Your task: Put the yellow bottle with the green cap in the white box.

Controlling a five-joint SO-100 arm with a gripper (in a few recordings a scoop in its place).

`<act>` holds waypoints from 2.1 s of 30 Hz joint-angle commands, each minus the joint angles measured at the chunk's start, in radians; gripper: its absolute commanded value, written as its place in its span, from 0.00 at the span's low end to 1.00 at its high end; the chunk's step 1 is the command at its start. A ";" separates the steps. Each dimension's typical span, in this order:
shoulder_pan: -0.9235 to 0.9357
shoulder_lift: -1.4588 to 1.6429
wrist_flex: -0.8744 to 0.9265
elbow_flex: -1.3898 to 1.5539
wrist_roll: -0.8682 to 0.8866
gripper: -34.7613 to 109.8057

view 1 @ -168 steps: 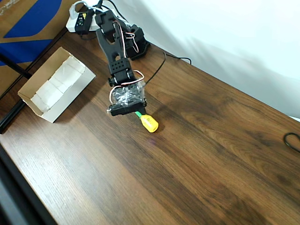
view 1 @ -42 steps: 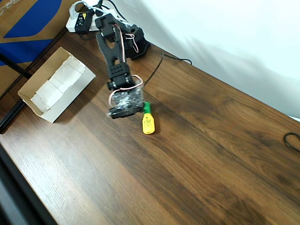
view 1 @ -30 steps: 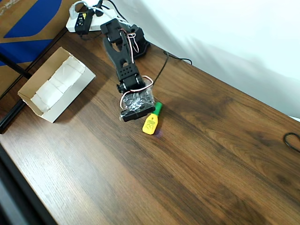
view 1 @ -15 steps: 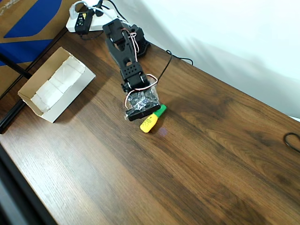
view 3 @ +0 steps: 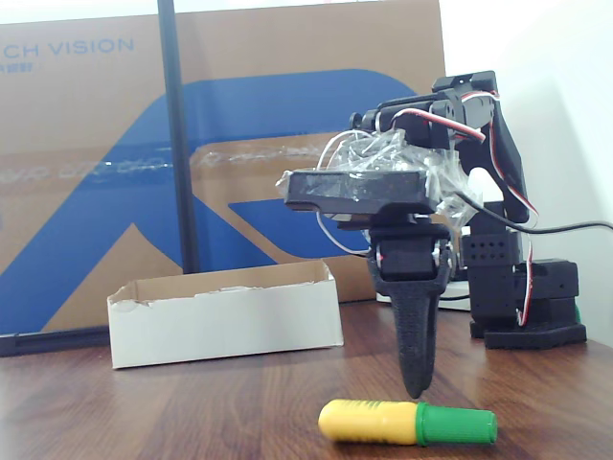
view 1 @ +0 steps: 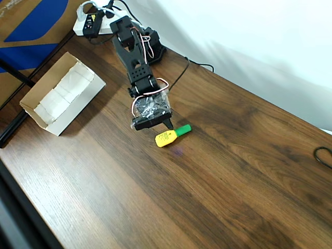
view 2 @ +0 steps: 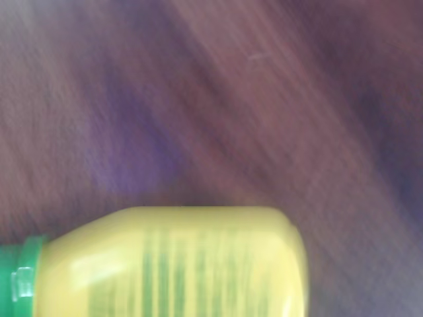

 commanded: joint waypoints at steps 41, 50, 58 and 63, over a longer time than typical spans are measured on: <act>0.161 0.436 -0.428 0.505 -0.078 0.41; 0.067 0.195 -0.411 0.249 -0.008 0.41; 0.018 0.121 -0.351 0.175 0.021 0.41; 0.021 0.126 -0.325 0.198 0.029 0.41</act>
